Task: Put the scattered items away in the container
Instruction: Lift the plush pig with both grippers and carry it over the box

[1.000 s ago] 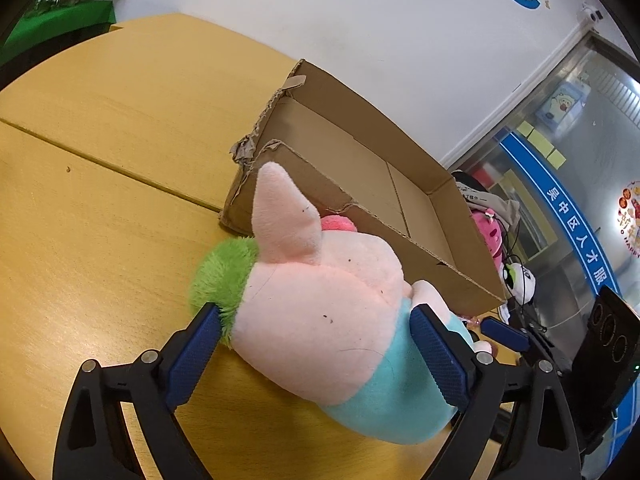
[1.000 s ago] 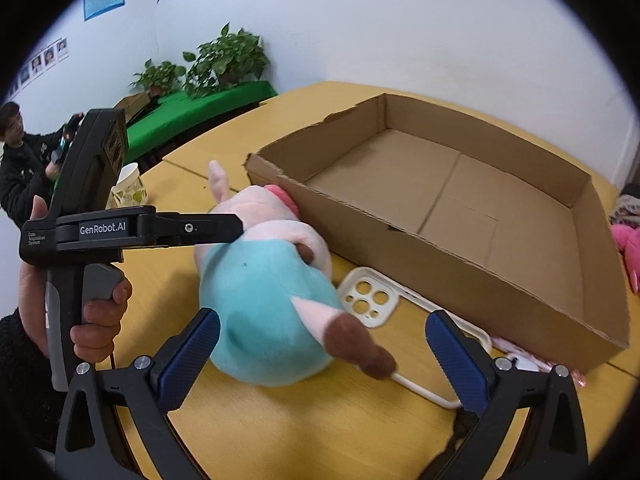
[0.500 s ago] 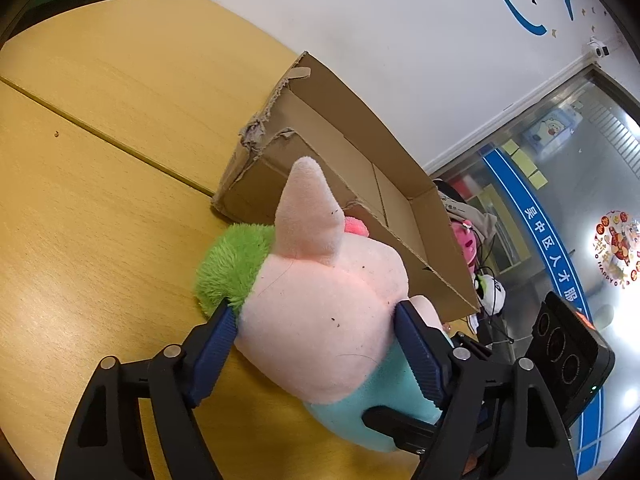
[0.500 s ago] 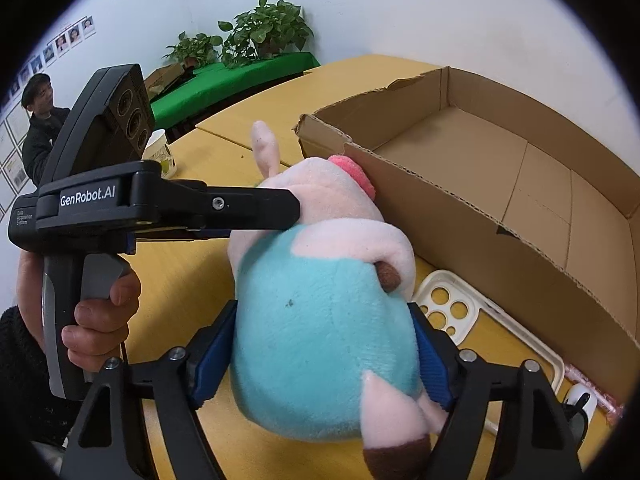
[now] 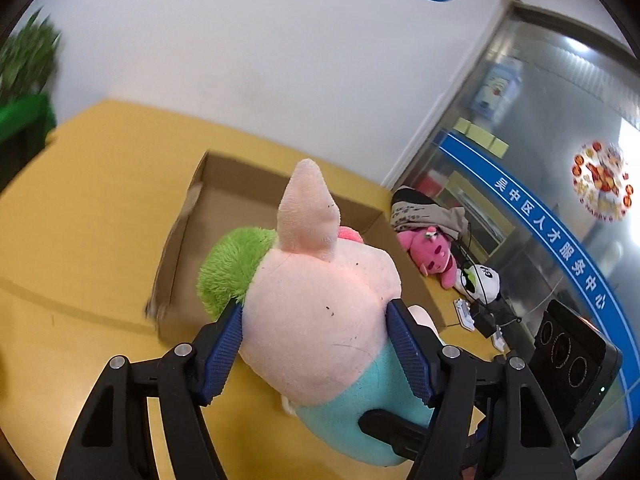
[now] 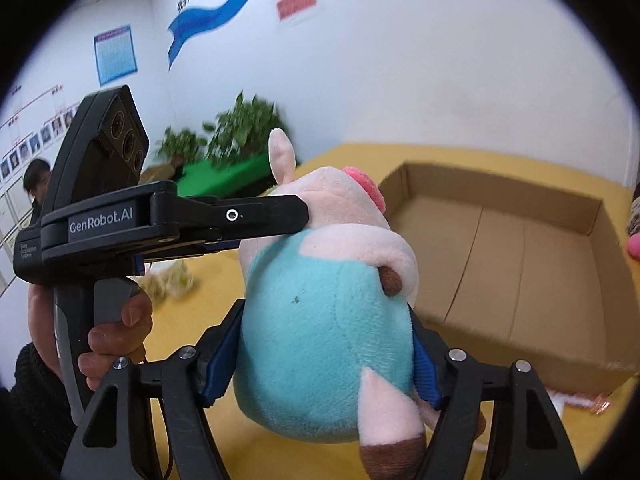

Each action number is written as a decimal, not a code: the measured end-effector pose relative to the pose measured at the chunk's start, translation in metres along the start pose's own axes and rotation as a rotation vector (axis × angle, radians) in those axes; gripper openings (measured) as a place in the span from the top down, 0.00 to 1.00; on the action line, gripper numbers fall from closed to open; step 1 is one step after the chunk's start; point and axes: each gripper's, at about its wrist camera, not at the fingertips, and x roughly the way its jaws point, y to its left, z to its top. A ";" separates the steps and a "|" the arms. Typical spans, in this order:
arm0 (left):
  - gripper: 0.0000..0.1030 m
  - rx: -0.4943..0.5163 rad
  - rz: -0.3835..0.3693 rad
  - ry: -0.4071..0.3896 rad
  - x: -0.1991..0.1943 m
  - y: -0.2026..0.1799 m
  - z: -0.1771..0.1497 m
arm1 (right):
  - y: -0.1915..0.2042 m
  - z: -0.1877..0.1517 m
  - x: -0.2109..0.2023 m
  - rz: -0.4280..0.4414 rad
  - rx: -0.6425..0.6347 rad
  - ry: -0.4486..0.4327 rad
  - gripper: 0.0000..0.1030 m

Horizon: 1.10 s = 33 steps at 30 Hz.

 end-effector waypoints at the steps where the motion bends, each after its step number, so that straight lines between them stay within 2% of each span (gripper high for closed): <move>1: 0.29 0.039 0.000 -0.003 0.003 -0.009 0.014 | -0.003 0.008 -0.003 -0.012 0.004 -0.022 0.30; 8: 0.30 0.200 -0.025 -0.004 0.022 -0.051 0.101 | -0.031 0.071 -0.021 -0.073 0.041 -0.150 0.31; 12: 0.30 0.245 -0.018 0.011 0.040 -0.059 0.141 | -0.048 0.101 -0.016 -0.078 0.074 -0.162 0.32; 17: 0.31 0.238 -0.022 0.031 0.066 -0.046 0.177 | -0.072 0.135 0.011 -0.083 0.102 -0.152 0.33; 23: 0.31 0.258 0.021 0.066 0.107 -0.024 0.206 | -0.105 0.162 0.046 -0.072 0.176 -0.107 0.34; 26: 0.31 0.228 0.022 0.098 0.135 0.001 0.217 | -0.115 0.169 0.074 -0.102 0.191 -0.074 0.34; 29: 0.31 0.204 0.026 0.149 0.167 0.026 0.214 | -0.127 0.164 0.104 -0.112 0.228 -0.035 0.34; 33: 0.32 0.154 0.037 0.262 0.212 0.064 0.200 | -0.147 0.140 0.150 -0.122 0.292 0.034 0.34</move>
